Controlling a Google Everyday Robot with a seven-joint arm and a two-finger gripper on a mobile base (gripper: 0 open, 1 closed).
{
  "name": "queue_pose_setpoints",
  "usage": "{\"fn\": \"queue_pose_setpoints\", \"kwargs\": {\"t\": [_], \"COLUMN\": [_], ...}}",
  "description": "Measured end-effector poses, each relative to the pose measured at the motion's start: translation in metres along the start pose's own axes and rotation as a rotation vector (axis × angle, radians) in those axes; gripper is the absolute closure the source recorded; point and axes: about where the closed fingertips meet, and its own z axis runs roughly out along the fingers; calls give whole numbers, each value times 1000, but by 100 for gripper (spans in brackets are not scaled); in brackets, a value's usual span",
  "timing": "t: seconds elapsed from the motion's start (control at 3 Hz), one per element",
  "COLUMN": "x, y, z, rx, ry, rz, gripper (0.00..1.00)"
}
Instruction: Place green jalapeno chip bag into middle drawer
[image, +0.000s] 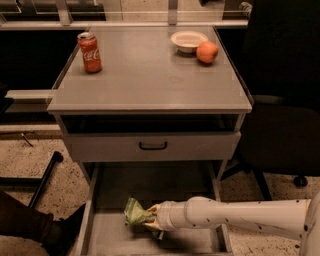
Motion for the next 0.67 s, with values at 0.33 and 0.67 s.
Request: {"fn": "queue_pose_setpoints", "kwargs": {"t": [0.33, 0.67], "x": [0, 0], "y": [0, 0], "z": [0, 0], "rx": [0, 0], "ry": [0, 0], "rz": [0, 0], "gripper": [81, 58]}}
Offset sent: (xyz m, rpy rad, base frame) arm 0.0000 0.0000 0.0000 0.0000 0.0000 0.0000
